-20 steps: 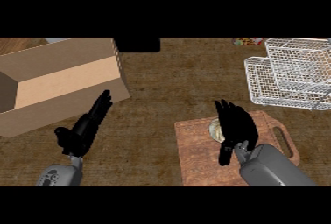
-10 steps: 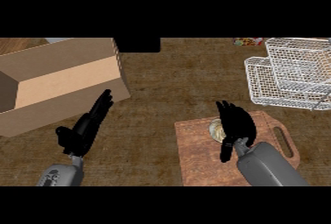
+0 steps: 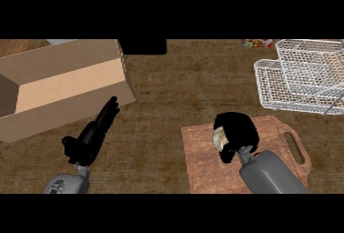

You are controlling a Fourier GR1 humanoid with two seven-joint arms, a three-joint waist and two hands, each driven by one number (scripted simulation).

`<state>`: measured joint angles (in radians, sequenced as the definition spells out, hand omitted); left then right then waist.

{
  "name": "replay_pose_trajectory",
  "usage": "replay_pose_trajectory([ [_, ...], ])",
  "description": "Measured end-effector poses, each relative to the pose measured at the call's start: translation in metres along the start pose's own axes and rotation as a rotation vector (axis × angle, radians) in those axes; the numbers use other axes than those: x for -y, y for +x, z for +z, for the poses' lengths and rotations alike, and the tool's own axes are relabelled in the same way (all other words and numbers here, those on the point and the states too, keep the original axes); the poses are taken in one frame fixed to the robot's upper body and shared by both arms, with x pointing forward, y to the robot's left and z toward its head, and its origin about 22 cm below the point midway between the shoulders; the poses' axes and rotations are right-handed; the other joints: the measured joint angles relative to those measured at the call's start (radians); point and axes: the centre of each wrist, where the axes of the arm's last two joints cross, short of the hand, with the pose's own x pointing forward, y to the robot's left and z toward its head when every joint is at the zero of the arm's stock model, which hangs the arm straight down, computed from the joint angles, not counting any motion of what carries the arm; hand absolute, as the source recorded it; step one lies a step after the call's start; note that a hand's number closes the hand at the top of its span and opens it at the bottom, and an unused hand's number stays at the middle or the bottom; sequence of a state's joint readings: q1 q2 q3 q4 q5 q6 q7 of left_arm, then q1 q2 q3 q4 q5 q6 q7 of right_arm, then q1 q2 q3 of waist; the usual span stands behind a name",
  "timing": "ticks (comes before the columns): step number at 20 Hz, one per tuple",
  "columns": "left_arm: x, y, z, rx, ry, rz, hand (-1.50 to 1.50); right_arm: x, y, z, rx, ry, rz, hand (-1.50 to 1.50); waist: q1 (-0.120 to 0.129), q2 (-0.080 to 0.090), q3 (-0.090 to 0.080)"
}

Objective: Pick the cupcake from the cutting board and place it in the tiered basket

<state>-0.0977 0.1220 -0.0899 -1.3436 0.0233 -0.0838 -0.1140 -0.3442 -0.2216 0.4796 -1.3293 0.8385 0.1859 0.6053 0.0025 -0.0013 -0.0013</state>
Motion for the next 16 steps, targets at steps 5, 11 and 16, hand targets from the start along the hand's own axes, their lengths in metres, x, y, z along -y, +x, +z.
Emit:
replay_pose_trajectory([
  [5, -0.006, 0.005, -0.004, 0.003, -0.001, 0.0, 0.0, 0.0, 0.01, 0.001, 0.033, -0.028, 0.0, 1.5, -0.001, 0.001, 0.001],
  [11, -0.01, 0.006, 0.002, -0.004, 0.016, 0.003, 0.0, 0.026, -0.066, -0.001, -0.003, -0.102, 0.015, 1.5, -0.017, 0.0, 0.002],
  [16, -0.017, 0.004, 0.007, -0.005, 0.057, 0.01, 0.0, 0.078, -0.192, 0.012, -0.118, -0.178, 0.038, 1.5, -0.065, 0.005, 0.008],
])
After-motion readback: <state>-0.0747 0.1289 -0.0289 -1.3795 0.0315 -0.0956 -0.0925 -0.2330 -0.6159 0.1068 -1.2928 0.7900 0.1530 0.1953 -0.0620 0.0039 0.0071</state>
